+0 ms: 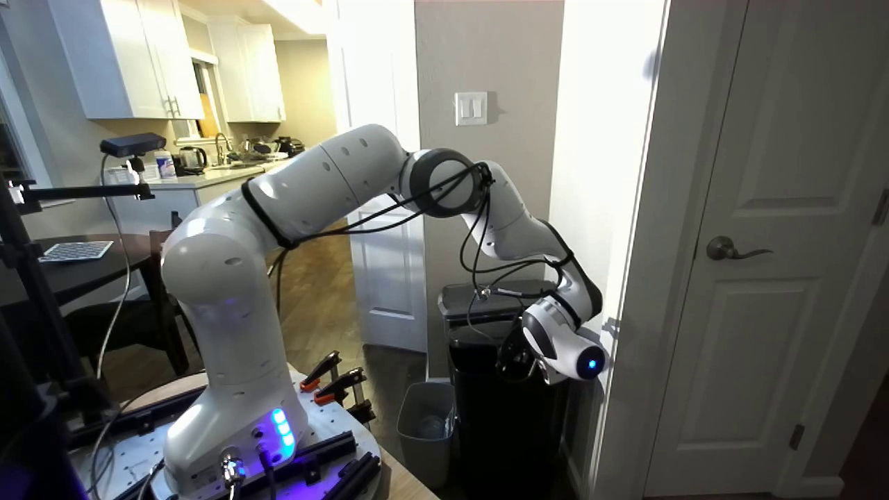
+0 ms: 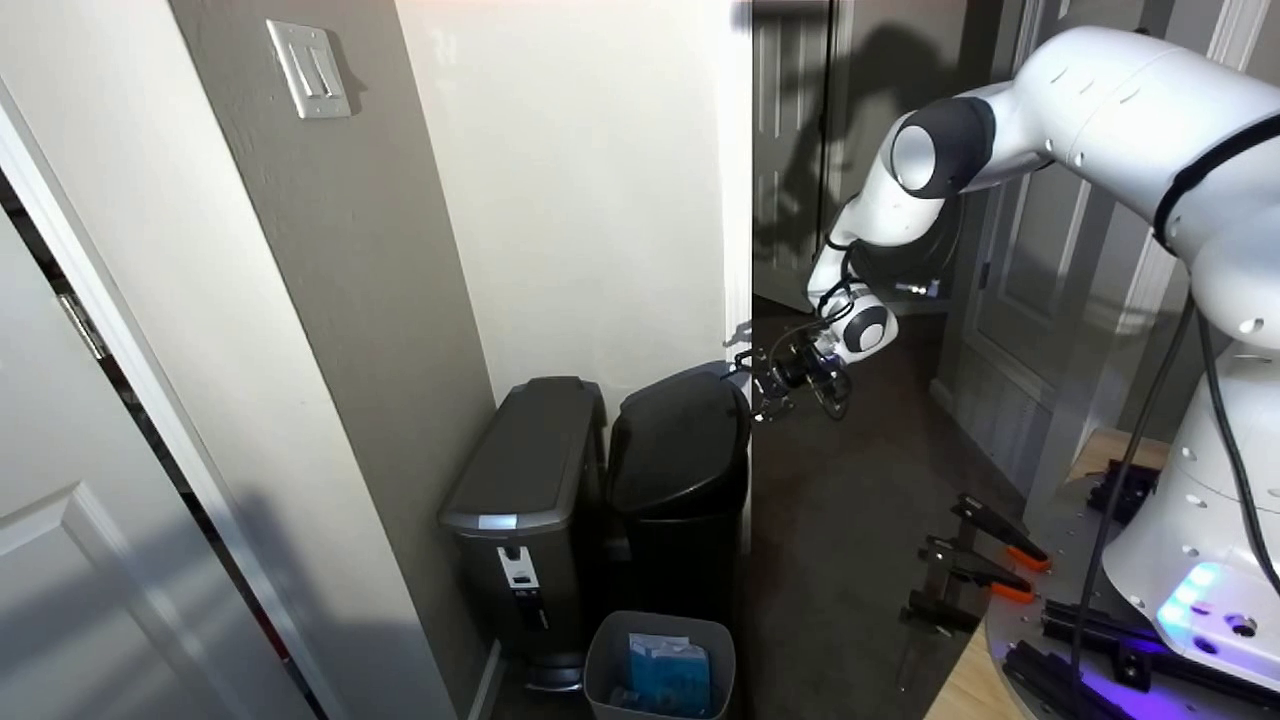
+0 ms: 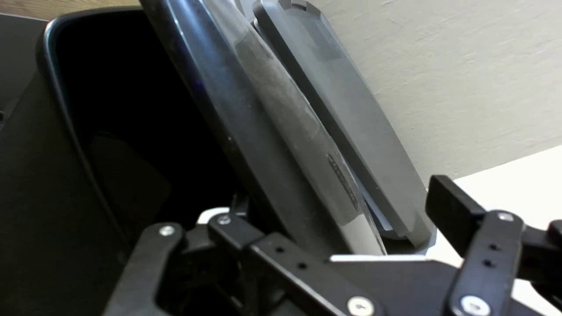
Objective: Open the lid of the black bin
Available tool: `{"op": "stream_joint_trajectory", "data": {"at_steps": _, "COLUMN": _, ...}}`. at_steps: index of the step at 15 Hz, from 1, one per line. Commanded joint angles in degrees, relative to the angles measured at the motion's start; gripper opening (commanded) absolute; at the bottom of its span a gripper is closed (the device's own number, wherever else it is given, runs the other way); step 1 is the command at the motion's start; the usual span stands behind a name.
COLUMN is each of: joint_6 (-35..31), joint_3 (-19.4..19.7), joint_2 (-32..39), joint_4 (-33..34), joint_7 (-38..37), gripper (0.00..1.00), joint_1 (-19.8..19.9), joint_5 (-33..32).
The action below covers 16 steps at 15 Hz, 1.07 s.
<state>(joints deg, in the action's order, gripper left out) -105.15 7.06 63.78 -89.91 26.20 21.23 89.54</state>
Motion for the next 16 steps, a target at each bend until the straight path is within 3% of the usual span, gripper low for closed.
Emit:
{"op": "stream_joint_trajectory", "data": {"at_steps": 1, "joint_6": 0.2, "joint_3": -0.2, "joint_2": -4.5, "joint_4": -5.5, "joint_7": 3.6, "gripper": 1.0, "joint_1": -1.6, "joint_5": 1.3}}
{"op": "stream_joint_trajectory", "data": {"at_steps": 9, "joint_6": -2.4, "joint_3": 0.3, "joint_2": -11.6, "joint_4": -10.9, "joint_7": 9.5, "gripper": 1.0, "joint_1": -5.2, "joint_5": 2.7}}
{"op": "stream_joint_trajectory", "data": {"at_steps": 16, "joint_6": -8.7, "joint_3": 1.0, "joint_2": -16.5, "joint_4": -12.5, "joint_7": 9.4, "gripper": 1.0, "joint_1": -8.5, "joint_5": 2.0}}
